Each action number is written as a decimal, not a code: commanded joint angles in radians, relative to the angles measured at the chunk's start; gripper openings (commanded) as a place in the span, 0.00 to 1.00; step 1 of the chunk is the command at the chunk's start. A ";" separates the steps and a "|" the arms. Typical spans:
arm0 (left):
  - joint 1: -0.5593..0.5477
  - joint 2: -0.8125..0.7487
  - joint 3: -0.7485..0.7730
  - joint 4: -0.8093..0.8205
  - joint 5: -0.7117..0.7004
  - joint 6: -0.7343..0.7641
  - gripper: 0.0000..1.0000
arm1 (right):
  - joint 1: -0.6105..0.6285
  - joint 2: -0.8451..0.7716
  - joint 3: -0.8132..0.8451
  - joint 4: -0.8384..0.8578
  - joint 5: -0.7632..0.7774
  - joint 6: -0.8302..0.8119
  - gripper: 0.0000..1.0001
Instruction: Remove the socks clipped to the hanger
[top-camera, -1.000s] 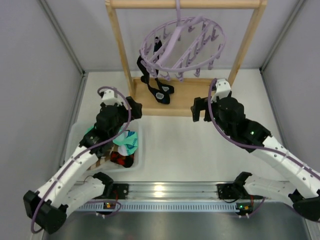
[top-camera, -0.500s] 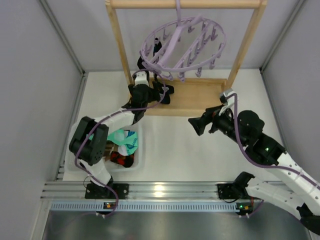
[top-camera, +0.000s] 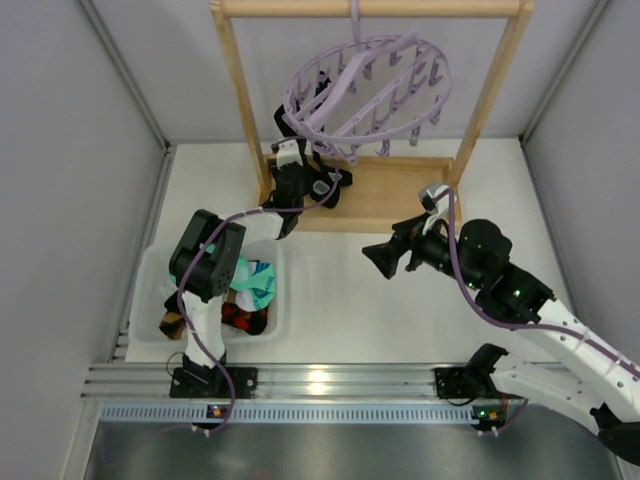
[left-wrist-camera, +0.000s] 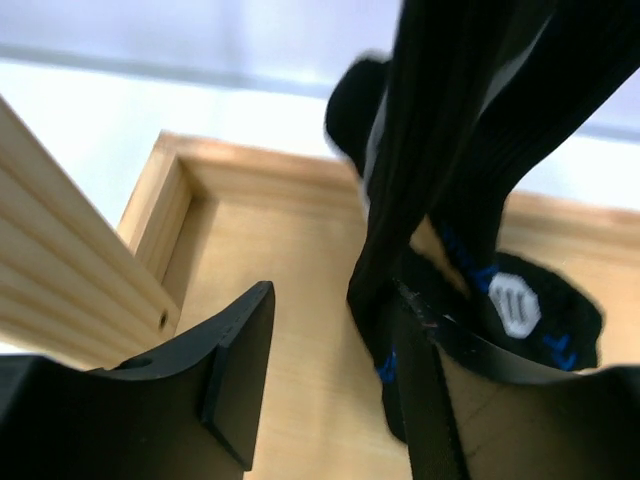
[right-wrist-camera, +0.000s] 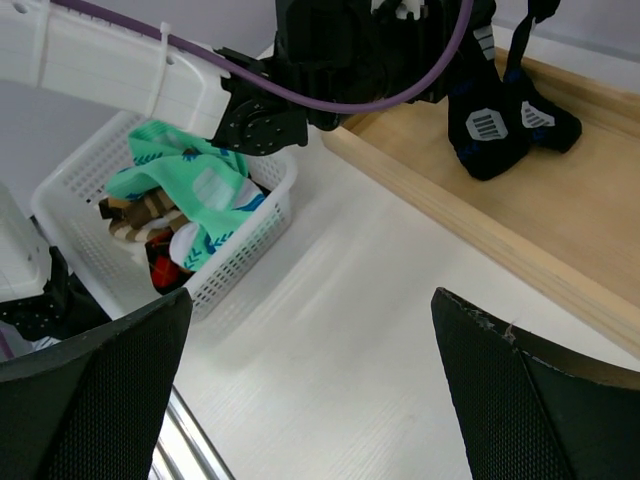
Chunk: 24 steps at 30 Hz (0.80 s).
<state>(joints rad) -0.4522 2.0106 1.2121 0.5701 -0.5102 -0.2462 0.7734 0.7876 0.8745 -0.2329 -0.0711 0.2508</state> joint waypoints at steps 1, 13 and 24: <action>0.001 0.007 0.027 0.203 0.004 0.059 0.52 | -0.016 0.004 -0.008 0.096 -0.044 0.011 0.99; 0.003 0.083 0.035 0.346 0.053 0.111 0.08 | -0.016 -0.017 -0.025 0.099 -0.042 -0.001 1.00; -0.089 -0.214 -0.218 0.356 -0.014 0.076 0.00 | -0.016 -0.054 -0.031 0.109 -0.018 -0.002 0.99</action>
<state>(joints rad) -0.4999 1.9278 1.0325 0.8207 -0.4957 -0.1623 0.7734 0.7658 0.8417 -0.1898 -0.0967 0.2546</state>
